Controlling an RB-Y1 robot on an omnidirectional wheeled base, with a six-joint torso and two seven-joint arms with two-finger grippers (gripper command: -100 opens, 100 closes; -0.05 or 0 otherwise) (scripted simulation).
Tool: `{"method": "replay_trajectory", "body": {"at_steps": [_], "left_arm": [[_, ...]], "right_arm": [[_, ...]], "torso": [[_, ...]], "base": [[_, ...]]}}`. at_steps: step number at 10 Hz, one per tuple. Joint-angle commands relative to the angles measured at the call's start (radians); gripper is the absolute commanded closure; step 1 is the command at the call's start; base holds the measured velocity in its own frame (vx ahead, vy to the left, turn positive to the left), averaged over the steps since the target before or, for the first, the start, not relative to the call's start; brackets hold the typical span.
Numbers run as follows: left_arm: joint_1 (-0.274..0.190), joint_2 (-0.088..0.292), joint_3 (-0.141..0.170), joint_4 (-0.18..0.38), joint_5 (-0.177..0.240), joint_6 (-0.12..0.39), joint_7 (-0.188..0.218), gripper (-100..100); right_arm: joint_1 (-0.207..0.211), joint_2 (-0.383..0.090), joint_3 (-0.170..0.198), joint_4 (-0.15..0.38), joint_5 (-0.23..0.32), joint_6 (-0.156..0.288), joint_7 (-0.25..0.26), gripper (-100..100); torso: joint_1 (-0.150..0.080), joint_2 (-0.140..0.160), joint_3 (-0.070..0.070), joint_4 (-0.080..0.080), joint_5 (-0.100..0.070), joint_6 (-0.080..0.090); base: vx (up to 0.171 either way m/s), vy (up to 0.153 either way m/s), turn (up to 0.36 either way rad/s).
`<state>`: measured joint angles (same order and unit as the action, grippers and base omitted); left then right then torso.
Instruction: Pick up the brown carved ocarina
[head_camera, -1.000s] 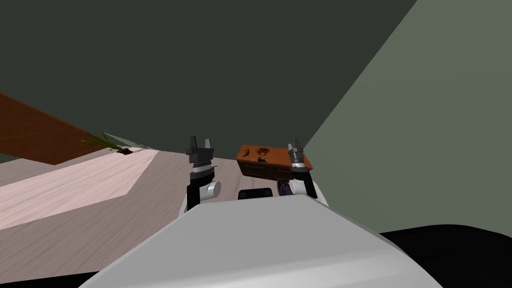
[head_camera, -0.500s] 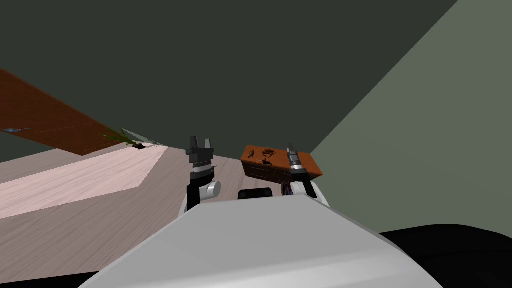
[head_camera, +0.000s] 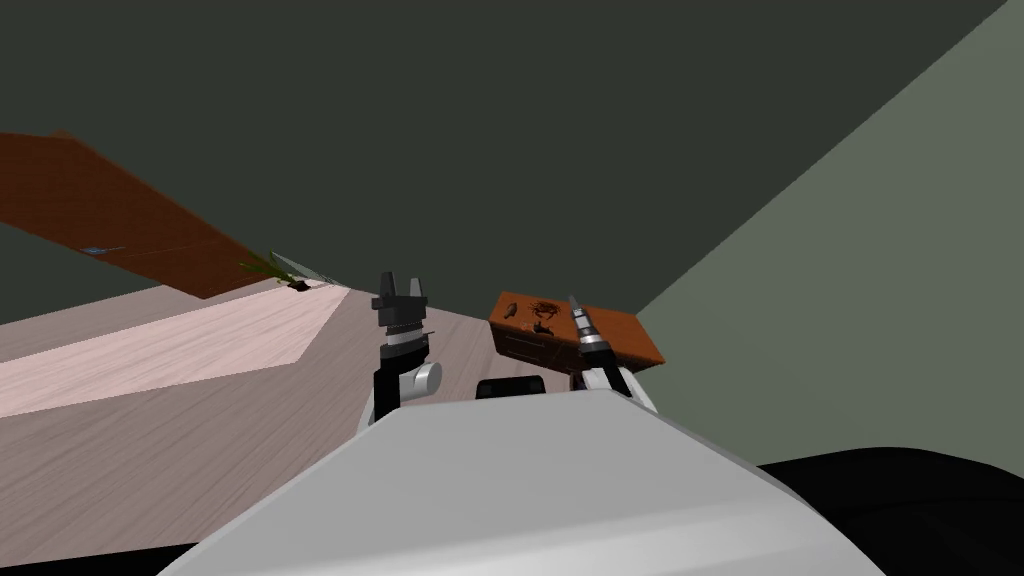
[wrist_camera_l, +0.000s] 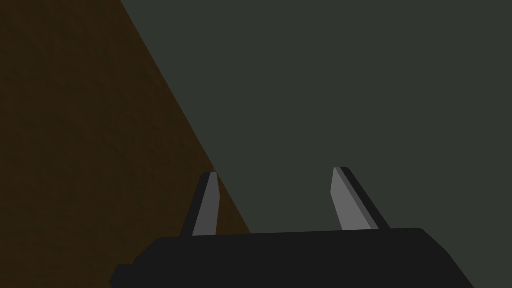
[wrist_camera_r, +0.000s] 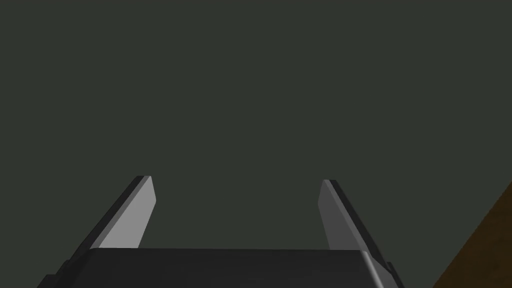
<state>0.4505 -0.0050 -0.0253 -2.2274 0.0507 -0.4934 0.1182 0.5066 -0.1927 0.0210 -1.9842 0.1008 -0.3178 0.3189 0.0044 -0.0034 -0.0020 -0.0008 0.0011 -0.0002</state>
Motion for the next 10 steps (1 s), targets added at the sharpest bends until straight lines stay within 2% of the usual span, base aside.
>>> {"method": "replay_trajectory", "body": {"at_steps": [1,2,3,4,5,6,8,9,10], "left_arm": [[0.000,0.000,0.000,0.000,0.000,0.000,0.000,0],[0.000,0.000,0.000,0.000,0.000,0.000,0.000,0],[0.000,0.000,0.000,0.000,0.000,0.000,0.000,0],[0.000,0.000,0.000,0.000,0.000,0.000,0.000,0],[0.000,0.000,0.000,0.000,0.000,0.000,0.000,0],[0.000,0.000,0.000,0.000,0.000,0.000,0.000,0],[0.000,0.000,0.000,0.000,0.000,0.000,0.000,0],[0.000,0.000,0.000,0.000,0.000,0.000,0.000,0],[0.000,0.000,0.000,0.000,0.000,0.000,0.000,0]], "right_arm": [[0.003,-0.019,0.001,0.041,0.024,0.027,0.050,-100],[0.003,-0.019,0.001,0.041,0.024,0.027,0.069,-100],[0.007,-0.028,0.004,0.069,0.042,0.044,0.104,-100],[0.007,-0.028,0.004,0.069,0.042,0.044,0.112,-100],[0.011,-0.038,0.006,0.097,0.061,0.062,0.151,-100],[0.011,-0.038,0.006,0.097,0.061,0.062,0.156,-100],[0.017,-0.057,0.011,0.157,0.102,0.099,0.224,-100],[0.017,-0.057,0.011,0.157,0.102,0.099,0.244,-100],[0.020,-0.066,0.014,0.187,0.125,0.118,0.280,-100]], "torso": [[0.000,0.000,0.000,0.000,0.000,0.000],[0.001,0.000,0.000,0.000,0.000,0.000],[-0.001,0.001,0.000,0.000,0.000,0.000],[-0.001,0.001,0.000,0.000,0.000,0.000],[-0.002,0.002,0.001,0.000,0.000,0.001],[-0.002,0.001,0.001,0.000,0.000,0.000],[-0.002,0.002,0.001,0.000,0.000,0.000],[-0.001,0.001,0.001,0.000,0.000,0.000],[-0.002,0.002,0.001,0.000,0.000,0.001]], "base": [[0.066,0.074,0.223],[0.047,0.041,0.083],[0.049,0.044,0.159],[0.039,0.029,0.067],[0.043,0.035,0.165],[0.033,0.027,0.074],[0.047,0.036,0.227],[0.043,0.026,0.075],[0.042,0.030,0.160]]}}
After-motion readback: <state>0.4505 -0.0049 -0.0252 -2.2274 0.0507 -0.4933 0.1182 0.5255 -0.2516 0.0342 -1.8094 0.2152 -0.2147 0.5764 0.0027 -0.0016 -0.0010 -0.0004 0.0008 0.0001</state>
